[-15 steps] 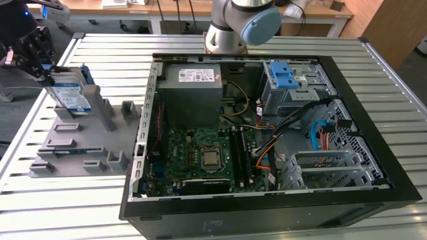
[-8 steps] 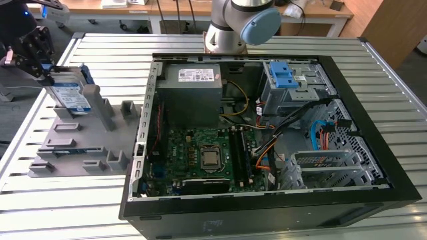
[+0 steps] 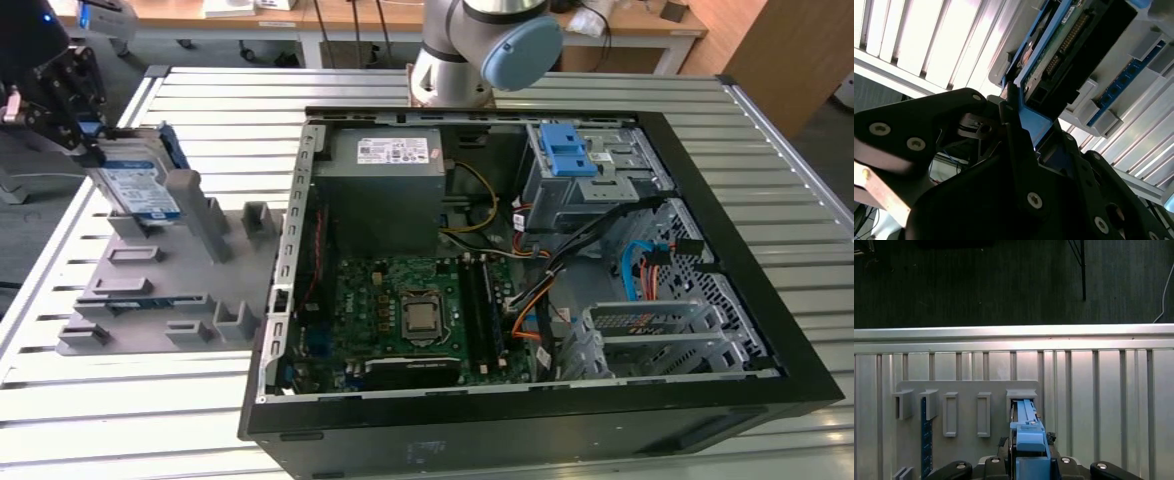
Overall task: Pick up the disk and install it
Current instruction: 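Pick up the disk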
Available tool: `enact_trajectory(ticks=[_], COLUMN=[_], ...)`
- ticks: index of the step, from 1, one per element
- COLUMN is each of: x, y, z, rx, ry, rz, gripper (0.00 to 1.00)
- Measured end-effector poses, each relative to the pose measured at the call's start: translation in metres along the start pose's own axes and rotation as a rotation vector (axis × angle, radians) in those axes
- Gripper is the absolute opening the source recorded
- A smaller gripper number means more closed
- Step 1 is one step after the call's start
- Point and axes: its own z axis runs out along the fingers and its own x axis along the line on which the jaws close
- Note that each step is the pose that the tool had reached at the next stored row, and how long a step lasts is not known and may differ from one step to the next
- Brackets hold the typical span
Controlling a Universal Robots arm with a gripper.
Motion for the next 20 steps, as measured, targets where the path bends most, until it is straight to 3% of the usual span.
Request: enact_trajectory(ticks=[20], x=[0.0001], y=[-0.0001], z=[-0.0135], rx=[-0.0001], ry=[-0.0023], rz=[0.0], gripper=[0.37])
